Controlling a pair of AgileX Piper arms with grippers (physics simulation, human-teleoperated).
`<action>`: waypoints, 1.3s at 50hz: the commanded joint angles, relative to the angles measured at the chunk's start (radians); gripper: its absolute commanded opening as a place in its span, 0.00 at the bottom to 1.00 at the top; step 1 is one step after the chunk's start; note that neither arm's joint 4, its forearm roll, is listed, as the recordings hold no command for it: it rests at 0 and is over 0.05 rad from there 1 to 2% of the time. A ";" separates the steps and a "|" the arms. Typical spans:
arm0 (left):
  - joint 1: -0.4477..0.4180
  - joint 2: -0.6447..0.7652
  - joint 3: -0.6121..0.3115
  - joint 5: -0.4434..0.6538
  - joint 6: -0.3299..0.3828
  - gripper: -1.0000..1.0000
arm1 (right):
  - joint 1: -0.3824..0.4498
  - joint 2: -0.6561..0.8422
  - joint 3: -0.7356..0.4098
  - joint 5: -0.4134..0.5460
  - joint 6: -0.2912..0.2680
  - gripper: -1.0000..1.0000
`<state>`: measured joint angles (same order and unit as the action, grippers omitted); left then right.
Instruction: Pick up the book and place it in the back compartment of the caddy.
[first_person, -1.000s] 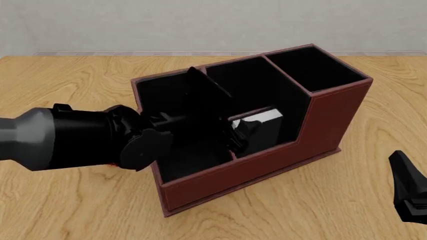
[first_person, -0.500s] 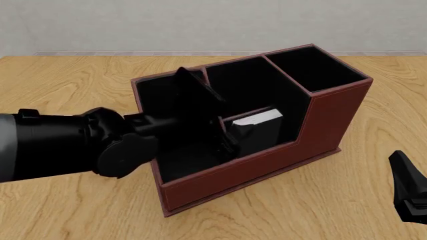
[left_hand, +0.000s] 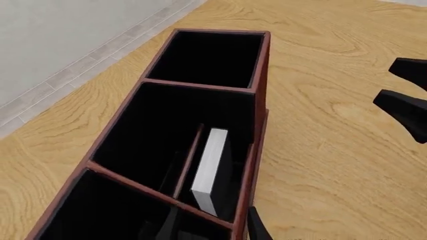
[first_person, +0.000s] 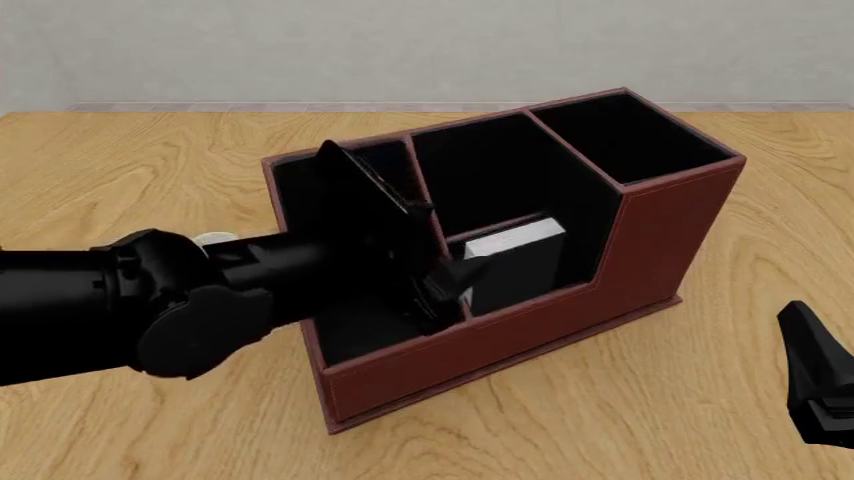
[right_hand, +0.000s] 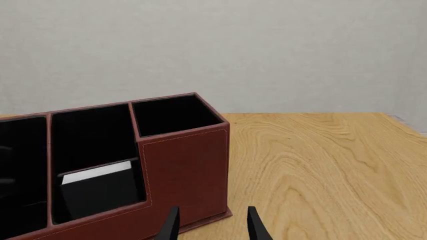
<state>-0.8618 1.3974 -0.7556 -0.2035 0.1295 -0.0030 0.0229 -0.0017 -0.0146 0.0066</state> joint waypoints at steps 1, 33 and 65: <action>0.010 -0.037 0.048 -0.011 0.001 1.00 | 0.000 0.000 0.000 0.000 0.000 1.00; 0.006 -0.240 0.146 0.066 -0.002 1.00 | 0.000 0.000 0.000 0.000 0.000 1.00; 0.068 -0.521 0.237 0.192 -0.015 1.00 | 0.000 0.000 0.000 0.000 0.000 1.00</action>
<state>-0.8161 0.9614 -0.5384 -0.0551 0.1162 -0.0030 0.0227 -0.0017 -0.0145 0.0065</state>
